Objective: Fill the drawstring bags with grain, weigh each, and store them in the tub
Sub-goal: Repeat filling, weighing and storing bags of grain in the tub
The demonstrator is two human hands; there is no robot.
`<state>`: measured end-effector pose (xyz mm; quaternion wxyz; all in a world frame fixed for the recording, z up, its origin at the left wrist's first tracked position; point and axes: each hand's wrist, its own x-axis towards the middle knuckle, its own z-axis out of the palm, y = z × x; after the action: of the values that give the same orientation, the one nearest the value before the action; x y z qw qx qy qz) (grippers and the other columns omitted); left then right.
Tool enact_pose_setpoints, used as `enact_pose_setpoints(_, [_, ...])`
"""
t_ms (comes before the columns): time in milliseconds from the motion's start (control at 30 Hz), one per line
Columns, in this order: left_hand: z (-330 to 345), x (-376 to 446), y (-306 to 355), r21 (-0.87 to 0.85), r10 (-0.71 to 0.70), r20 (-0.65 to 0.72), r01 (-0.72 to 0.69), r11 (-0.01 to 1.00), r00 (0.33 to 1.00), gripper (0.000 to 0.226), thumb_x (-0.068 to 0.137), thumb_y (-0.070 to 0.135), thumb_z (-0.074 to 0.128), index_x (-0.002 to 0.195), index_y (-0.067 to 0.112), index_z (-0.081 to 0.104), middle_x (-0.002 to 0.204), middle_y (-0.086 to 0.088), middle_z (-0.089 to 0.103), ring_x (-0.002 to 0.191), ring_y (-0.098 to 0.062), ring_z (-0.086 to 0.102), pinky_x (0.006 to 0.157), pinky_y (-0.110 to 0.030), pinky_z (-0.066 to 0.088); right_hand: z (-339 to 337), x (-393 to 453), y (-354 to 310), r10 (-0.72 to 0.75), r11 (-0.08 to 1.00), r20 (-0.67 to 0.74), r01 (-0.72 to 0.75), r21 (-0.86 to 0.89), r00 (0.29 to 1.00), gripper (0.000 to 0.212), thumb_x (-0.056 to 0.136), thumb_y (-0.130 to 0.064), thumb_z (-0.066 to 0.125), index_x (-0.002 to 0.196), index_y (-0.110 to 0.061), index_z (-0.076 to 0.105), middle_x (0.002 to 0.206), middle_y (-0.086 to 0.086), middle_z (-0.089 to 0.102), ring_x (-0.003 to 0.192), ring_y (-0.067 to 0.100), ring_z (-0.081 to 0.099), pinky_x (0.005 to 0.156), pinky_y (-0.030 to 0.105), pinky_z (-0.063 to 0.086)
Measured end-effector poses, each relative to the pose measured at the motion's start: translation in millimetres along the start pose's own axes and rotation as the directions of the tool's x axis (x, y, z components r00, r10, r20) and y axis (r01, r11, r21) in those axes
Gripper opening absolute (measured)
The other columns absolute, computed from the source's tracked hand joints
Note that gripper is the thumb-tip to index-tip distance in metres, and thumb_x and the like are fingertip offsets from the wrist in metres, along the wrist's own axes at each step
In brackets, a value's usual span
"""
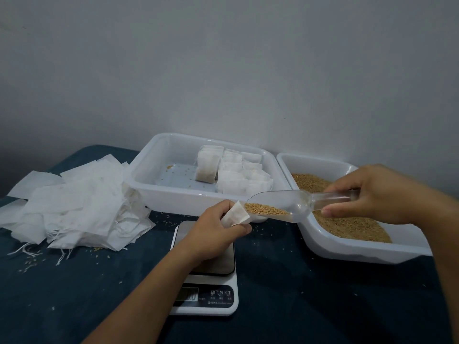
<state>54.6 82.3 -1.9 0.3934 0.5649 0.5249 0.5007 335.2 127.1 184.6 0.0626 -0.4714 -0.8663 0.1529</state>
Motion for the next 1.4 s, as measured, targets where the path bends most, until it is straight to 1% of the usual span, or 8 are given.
enact_pose_setpoints(200, [1,0,1,-0.040,0.008,-0.025,-0.009,0.999,1.000,0.021,0.086,0.025,0.083,0.102,0.030,0.071,0.090,0.016,0.073,0.077,0.003,0.064,0.067,-0.011,0.047,13,-1,11,0.027,0.999,-0.010,-0.027,0.032,1.000,0.038,0.060,-0.077,0.075,0.092,-0.059,0.078,0.084,-0.012,0.077,0.077,0.011,0.070,0.075,0.038,0.060])
enact_pose_setpoints(333, [1,1,0,-0.010,-0.002,-0.037,0.002,1.000,0.999,0.019,0.084,0.026,0.084,0.093,0.031,0.068,0.082,0.018,0.069,0.071,0.004,0.059,0.064,-0.010,0.044,11,0,9,-0.007,1.000,-0.025,0.006,-0.017,1.000,0.040,0.056,-0.080,0.071,0.093,-0.064,0.074,0.077,-0.022,0.074,0.074,0.000,0.066,0.060,0.015,0.050])
enact_pose_setpoints(467, [2,0,0,0.007,-0.004,-0.031,0.004,1.000,1.000,0.020,0.085,0.028,0.083,0.097,0.031,0.068,0.086,0.016,0.070,0.072,0.005,0.060,0.064,-0.010,0.046,5,2,3,-0.037,0.998,-0.050,0.035,-0.048,0.998,0.035,0.057,-0.076,0.073,0.091,-0.067,0.073,0.070,-0.027,0.069,0.072,-0.008,0.063,0.063,0.005,0.044])
enact_pose_setpoints(733, [1,-1,3,0.007,-0.013,-0.040,0.014,1.000,0.999,0.020,0.084,0.029,0.083,0.097,0.031,0.068,0.089,0.015,0.072,0.072,0.005,0.061,0.063,-0.010,0.047,5,1,4,-0.021,1.000,-0.034,0.020,-0.020,0.999,0.035,0.059,-0.076,0.074,0.093,-0.067,0.072,0.066,-0.021,0.067,0.062,-0.001,0.061,0.055,0.010,0.045])
enact_pose_setpoints(933, [-1,-2,7,-0.073,-0.013,-0.053,0.009,0.997,0.998,0.017,0.085,0.026,0.082,0.097,0.029,0.069,0.086,0.012,0.071,0.072,0.001,0.060,0.063,-0.012,0.046,19,-1,18,0.015,0.990,-0.073,-0.005,0.138,0.997,0.034,0.066,-0.072,0.078,0.095,-0.056,0.078,0.078,-0.010,0.075,0.070,0.012,0.068,0.065,0.024,0.053])
enact_pose_setpoints(1067, [-3,-4,12,-0.189,-0.048,-0.046,0.038,0.981,0.998,0.020,0.087,0.023,0.080,0.105,0.025,0.070,0.080,0.016,0.068,0.065,0.004,0.056,0.059,-0.012,0.043,36,-5,25,0.037,0.963,-0.132,0.000,0.268,0.991,0.051,0.067,-0.083,0.076,0.100,-0.044,0.081,0.078,0.004,0.072,0.071,0.027,0.064,0.068,0.032,0.050])
enact_pose_setpoints(1233, [-5,-7,21,-0.345,-0.092,-0.008,0.084,0.935,0.996,0.034,0.079,0.029,0.079,0.111,0.023,0.072,0.083,0.009,0.066,0.072,-0.008,0.054,0.059,-0.020,0.040,74,2,22,0.080,0.917,-0.302,0.048,0.395,0.950,0.058,0.068,-0.086,0.067,0.090,-0.033,0.076,0.059,-0.010,0.049,0.054,0.006,0.044,0.058,0.032,0.041])
enact_pose_setpoints(1400, [-9,-9,23,-0.443,-0.102,0.215,0.190,0.876,0.971,0.023,0.075,0.033,0.077,0.098,0.035,0.076,0.080,0.014,0.062,0.073,-0.003,0.054,0.065,-0.021,0.041,122,34,-13,0.092,0.784,-0.327,0.134,0.607,0.941,0.042,0.066,-0.073,0.075,0.092,-0.040,0.071,0.084,-0.010,0.074,0.058,0.002,0.061,0.052,0.020,0.049])
